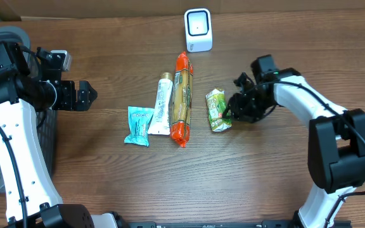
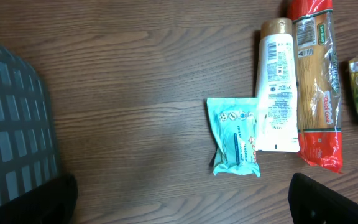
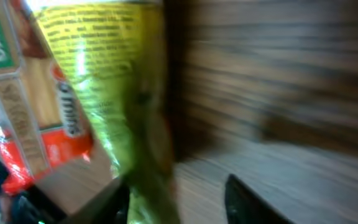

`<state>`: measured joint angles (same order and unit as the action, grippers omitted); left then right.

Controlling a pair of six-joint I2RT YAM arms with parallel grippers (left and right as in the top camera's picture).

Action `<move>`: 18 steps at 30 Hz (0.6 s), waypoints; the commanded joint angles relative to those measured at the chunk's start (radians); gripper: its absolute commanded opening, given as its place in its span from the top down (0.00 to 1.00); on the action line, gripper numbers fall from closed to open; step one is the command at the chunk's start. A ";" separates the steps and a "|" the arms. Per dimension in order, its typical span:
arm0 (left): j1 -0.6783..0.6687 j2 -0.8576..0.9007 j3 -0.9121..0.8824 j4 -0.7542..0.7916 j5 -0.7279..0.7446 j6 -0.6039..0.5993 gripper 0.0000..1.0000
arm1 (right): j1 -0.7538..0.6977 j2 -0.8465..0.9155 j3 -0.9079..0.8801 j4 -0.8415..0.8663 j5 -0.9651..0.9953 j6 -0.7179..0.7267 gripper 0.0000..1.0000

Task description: Scan the item barcode

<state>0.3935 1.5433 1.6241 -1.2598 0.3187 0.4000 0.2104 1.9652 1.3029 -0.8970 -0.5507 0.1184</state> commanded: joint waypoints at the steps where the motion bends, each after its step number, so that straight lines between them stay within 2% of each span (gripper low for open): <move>1: -0.001 0.006 -0.001 0.001 0.012 0.023 0.00 | -0.057 -0.034 0.002 -0.016 0.074 -0.012 0.42; 6: -0.001 0.006 -0.001 0.001 0.012 0.023 0.00 | -0.082 -0.035 0.073 -0.076 0.098 -0.051 0.28; 11: -0.001 0.006 -0.001 0.001 0.012 0.023 0.01 | -0.034 -0.037 0.244 -0.185 0.183 -0.103 0.25; 18: -0.001 0.006 -0.001 0.001 0.012 0.023 0.01 | 0.029 -0.029 0.267 -0.153 0.203 -0.130 0.12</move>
<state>0.3931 1.5433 1.6241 -1.2598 0.3187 0.4000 0.2260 1.9537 1.5730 -1.0634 -0.3737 0.0181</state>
